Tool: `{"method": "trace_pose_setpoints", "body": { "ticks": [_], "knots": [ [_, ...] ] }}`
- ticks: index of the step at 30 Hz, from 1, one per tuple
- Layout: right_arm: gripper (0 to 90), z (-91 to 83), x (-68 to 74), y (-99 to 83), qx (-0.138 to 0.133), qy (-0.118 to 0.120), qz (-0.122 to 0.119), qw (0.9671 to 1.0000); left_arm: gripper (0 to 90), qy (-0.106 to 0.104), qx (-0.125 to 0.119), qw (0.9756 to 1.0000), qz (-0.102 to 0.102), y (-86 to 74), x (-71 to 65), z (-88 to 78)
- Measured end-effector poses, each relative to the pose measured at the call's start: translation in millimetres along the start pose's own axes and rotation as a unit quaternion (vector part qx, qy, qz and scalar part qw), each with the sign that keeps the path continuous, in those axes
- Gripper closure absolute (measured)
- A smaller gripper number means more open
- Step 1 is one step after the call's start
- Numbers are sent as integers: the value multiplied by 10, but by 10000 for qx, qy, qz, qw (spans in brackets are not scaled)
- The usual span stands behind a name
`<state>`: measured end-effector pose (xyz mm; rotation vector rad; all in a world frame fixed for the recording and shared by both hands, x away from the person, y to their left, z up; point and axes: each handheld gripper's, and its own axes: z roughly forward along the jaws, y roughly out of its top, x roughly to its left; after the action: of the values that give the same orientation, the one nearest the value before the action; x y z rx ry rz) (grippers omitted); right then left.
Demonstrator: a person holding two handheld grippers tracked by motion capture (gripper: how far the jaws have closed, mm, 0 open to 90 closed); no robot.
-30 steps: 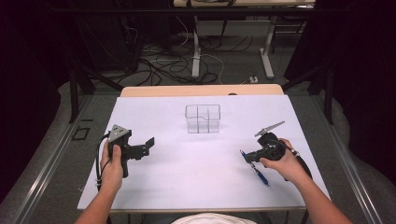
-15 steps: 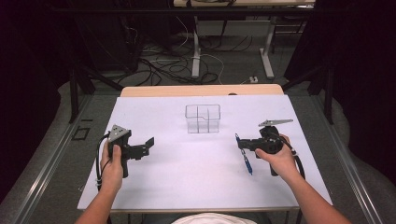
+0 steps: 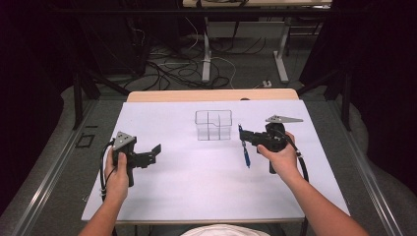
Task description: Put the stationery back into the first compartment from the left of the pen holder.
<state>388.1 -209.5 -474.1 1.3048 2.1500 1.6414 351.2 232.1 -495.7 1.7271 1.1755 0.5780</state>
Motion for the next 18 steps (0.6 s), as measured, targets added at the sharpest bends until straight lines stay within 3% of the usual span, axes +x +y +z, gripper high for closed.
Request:
{"method": "trace_pose_setpoints", "body": {
  "ticks": [3,8,18],
  "knots": [
    [798,65,43,65,-84,-101,-196,9997,3,10,-20,10000,26,8,-3,-11],
    [798,131,93,147,-165,-183,-304,9992,3,12,-1,10000,37,-5,4,-8],
    [798,200,101,338,-293,-271,-289,9988,3,9,-16,10000,16,-3,13,9]
  ]
}}
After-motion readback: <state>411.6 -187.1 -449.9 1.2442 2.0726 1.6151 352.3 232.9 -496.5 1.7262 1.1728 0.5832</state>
